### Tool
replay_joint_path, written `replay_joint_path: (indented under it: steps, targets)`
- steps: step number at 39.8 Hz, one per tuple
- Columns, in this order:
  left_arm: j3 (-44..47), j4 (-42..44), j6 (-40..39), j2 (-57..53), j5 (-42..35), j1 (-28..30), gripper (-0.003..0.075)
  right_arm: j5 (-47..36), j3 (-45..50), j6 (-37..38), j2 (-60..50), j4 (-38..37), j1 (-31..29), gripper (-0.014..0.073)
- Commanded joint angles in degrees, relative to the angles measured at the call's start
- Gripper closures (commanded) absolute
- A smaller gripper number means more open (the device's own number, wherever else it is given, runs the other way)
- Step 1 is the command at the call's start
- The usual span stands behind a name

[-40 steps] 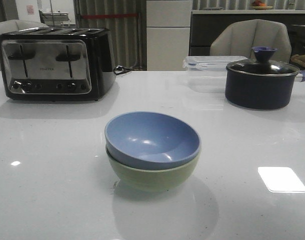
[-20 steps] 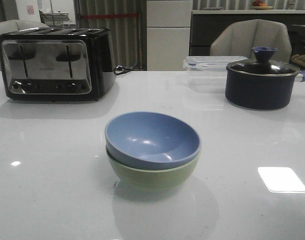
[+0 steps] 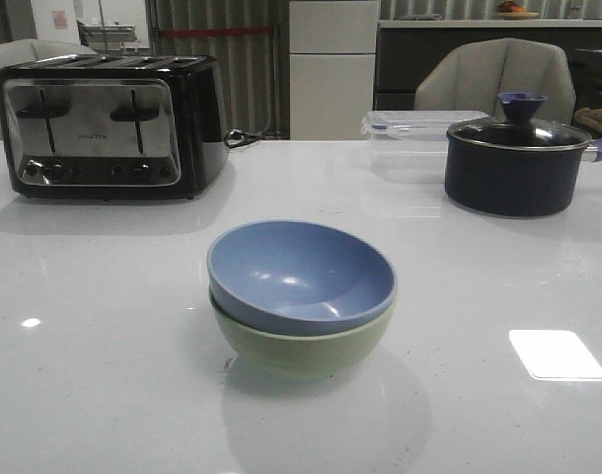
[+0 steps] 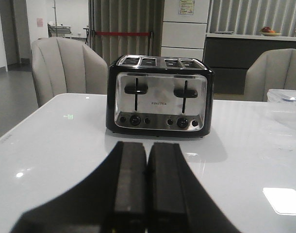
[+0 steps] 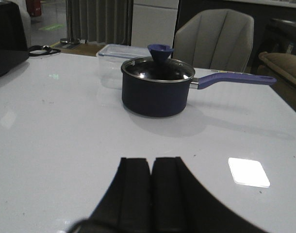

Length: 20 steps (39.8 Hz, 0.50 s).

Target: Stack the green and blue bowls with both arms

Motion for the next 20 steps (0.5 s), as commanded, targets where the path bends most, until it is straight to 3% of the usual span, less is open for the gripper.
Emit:
replay_joint_path:
  steps: [1, 17, 20]
  targets:
    - [0.28, -0.01, -0.52, -1.17, -5.43, 0.14, 0.0627, -7.14, -0.04, -0.55, -1.49, 0.32, -0.35, 0.0540]
    - [0.28, -0.01, -0.52, -1.17, -5.43, 0.14, 0.0627, -7.14, 0.27, -0.33, -1.92, 0.20, -0.35, 0.0540]
    - [0.28, -0.01, -0.52, -1.17, -5.43, 0.14, 0.0627, -7.58, 0.27, 2.48, -2.26, -3.18, -0.35, 0.0540]
